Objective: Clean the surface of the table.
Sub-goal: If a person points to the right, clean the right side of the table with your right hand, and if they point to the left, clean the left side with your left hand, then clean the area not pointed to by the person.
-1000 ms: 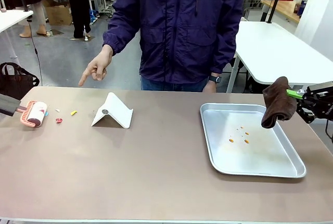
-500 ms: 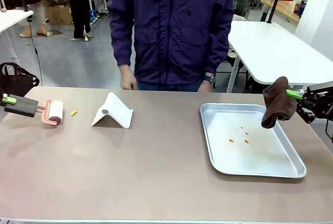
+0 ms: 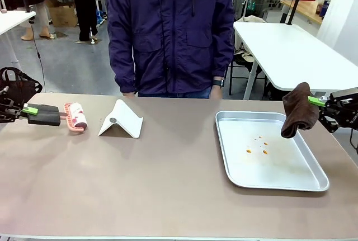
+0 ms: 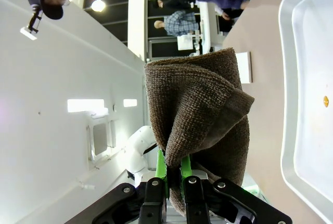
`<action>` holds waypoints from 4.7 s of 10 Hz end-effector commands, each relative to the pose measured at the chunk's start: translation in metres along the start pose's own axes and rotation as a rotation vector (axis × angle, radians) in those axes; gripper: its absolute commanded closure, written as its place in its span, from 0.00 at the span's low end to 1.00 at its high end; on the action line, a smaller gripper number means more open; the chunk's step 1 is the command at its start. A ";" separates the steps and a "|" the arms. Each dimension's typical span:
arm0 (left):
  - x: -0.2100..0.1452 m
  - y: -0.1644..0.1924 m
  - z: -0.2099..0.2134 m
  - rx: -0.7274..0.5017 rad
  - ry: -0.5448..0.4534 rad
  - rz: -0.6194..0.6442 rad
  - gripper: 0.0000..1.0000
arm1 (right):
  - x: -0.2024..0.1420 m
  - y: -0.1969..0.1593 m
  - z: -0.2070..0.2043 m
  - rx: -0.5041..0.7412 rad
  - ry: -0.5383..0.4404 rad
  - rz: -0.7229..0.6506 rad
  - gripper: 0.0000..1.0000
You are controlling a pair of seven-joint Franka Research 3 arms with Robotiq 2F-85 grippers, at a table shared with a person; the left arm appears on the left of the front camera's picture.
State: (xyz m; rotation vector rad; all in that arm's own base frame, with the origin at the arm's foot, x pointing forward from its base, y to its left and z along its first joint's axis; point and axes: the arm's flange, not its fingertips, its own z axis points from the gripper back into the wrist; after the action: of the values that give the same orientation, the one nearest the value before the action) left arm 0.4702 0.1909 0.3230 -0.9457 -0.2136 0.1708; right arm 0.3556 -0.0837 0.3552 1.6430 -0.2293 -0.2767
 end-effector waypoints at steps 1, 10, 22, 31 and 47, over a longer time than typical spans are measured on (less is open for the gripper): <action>-0.003 -0.003 -0.015 -0.003 -0.034 -0.019 0.90 | 0.001 0.006 -0.004 0.011 -0.006 -0.018 1.00; 0.036 0.011 0.013 -0.076 -0.017 0.201 0.90 | 0.001 0.006 -0.004 0.011 -0.006 -0.018 1.00; 0.026 0.055 0.078 -0.151 -0.116 0.172 0.90 | 0.001 0.006 -0.004 0.011 -0.006 -0.018 1.00; -0.121 -0.014 0.182 -0.436 0.159 -0.034 0.90 | 0.001 0.006 -0.004 0.011 -0.006 -0.018 1.00; -0.156 -0.022 0.184 -0.402 0.214 -0.056 0.90 | 0.001 0.006 -0.004 0.011 -0.006 -0.018 1.00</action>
State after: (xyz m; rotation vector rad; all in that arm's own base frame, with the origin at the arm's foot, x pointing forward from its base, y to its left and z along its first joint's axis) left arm 0.2749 0.2826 0.4241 -1.3289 -0.0767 -0.0319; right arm 0.3557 -0.0835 0.3551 1.6430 -0.2286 -0.2765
